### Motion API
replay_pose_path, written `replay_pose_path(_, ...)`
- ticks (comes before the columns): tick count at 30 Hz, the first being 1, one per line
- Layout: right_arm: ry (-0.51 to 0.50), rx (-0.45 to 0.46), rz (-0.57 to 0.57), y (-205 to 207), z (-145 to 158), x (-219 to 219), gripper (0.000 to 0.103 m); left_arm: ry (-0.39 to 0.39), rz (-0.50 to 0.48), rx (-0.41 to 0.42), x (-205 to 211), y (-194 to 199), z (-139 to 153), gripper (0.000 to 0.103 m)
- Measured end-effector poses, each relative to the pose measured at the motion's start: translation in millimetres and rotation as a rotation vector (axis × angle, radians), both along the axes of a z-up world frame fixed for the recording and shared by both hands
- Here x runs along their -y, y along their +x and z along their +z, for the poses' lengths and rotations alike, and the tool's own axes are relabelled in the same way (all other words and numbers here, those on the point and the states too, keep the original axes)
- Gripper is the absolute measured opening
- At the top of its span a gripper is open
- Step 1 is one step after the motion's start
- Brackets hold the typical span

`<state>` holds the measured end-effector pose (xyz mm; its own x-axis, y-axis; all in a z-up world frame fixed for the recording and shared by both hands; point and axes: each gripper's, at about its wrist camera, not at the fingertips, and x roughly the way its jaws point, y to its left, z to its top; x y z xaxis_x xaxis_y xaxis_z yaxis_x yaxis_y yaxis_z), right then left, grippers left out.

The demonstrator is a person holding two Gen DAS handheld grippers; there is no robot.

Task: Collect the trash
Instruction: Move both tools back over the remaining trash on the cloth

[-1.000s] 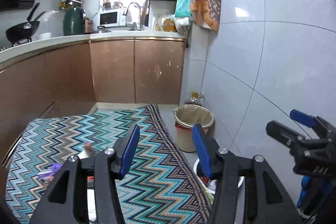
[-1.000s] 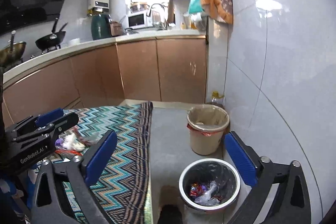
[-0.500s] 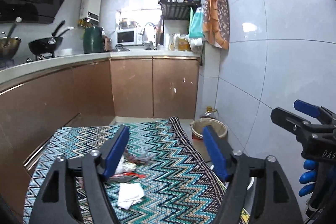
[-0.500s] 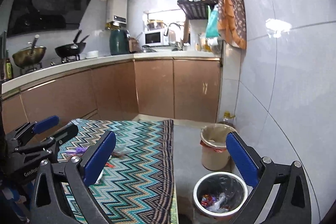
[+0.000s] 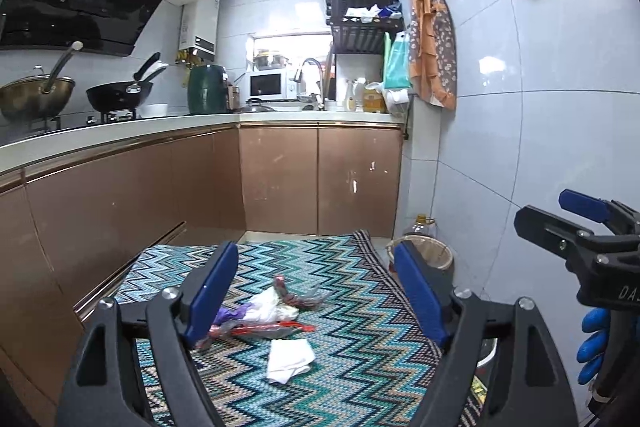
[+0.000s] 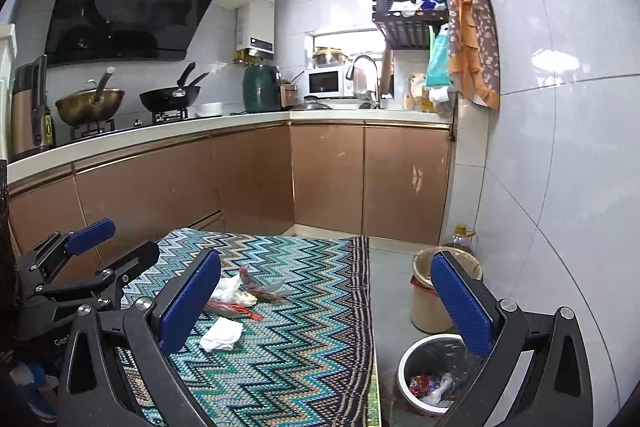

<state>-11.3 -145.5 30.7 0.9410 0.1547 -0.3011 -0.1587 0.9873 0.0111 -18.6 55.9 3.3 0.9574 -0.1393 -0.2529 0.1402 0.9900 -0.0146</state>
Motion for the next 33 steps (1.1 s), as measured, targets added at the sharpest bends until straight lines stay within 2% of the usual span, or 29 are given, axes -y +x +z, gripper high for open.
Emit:
replay_pose_path(12,-0.032,-0.051,0.015,13,-9,-28,0.103,-0.012,0.049,-0.031,-31,6,-16,0.080)
replay_pose_path(29,-0.063,-0.139,0.062,57,-35,-59,0.103,-0.045,0.078,-0.155,-62,54,-53,0.080)
replay_pose_path(33,-0.066,-0.178,0.092,71,-46,-63,0.103,-0.056,0.093,-0.180,-82,67,-64,0.080)
